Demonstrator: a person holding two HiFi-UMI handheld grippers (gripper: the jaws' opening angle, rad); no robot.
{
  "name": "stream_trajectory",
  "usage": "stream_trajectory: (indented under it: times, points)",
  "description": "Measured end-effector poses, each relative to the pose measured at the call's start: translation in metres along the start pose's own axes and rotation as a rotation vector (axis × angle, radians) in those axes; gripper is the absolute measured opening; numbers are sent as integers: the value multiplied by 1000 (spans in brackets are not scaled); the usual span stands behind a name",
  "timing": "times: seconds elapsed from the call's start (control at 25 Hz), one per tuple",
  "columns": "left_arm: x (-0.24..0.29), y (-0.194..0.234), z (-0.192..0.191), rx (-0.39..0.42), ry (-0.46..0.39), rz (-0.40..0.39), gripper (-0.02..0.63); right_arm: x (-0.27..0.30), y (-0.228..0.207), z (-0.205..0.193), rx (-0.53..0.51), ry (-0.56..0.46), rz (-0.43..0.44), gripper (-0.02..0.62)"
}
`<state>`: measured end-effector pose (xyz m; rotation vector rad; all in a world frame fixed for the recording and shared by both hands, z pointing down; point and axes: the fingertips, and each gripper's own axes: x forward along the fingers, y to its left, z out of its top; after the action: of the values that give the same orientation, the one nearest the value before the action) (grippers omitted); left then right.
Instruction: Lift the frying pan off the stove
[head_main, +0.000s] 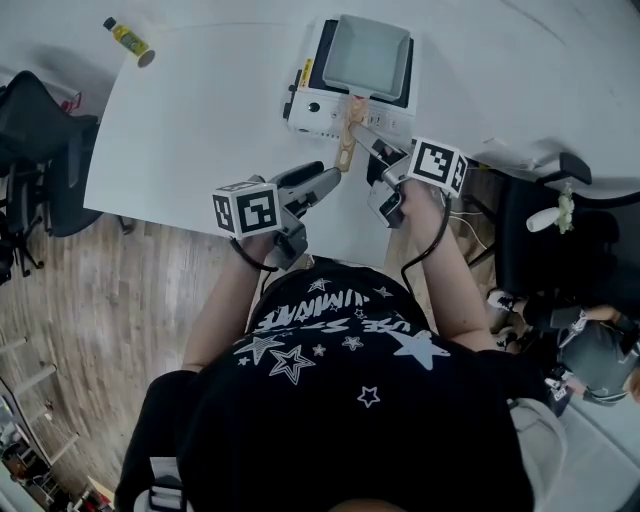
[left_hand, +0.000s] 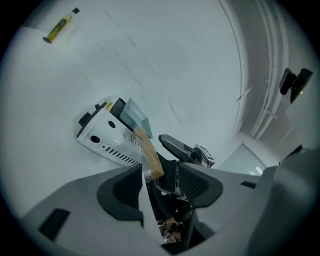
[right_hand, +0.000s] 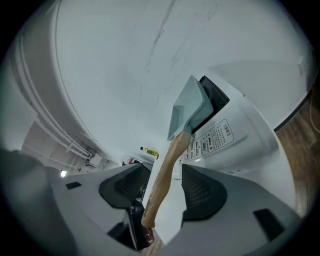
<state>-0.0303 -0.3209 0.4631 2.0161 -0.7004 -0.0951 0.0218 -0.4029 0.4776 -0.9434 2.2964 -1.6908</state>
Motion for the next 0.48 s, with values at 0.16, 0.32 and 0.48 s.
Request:
stream_trajectory:
  times: [0.16, 0.32, 0.48]
  points:
    - [16, 0, 3, -97, 14, -51, 230, 8, -6, 1, 59, 31, 11, 227]
    - [29, 5, 2, -136, 43, -56, 230, 16, -11, 1, 88, 63, 18, 227]
    - [38, 14, 4, -168, 63, -52, 230, 24, -17, 6, 101, 76, 14, 227]
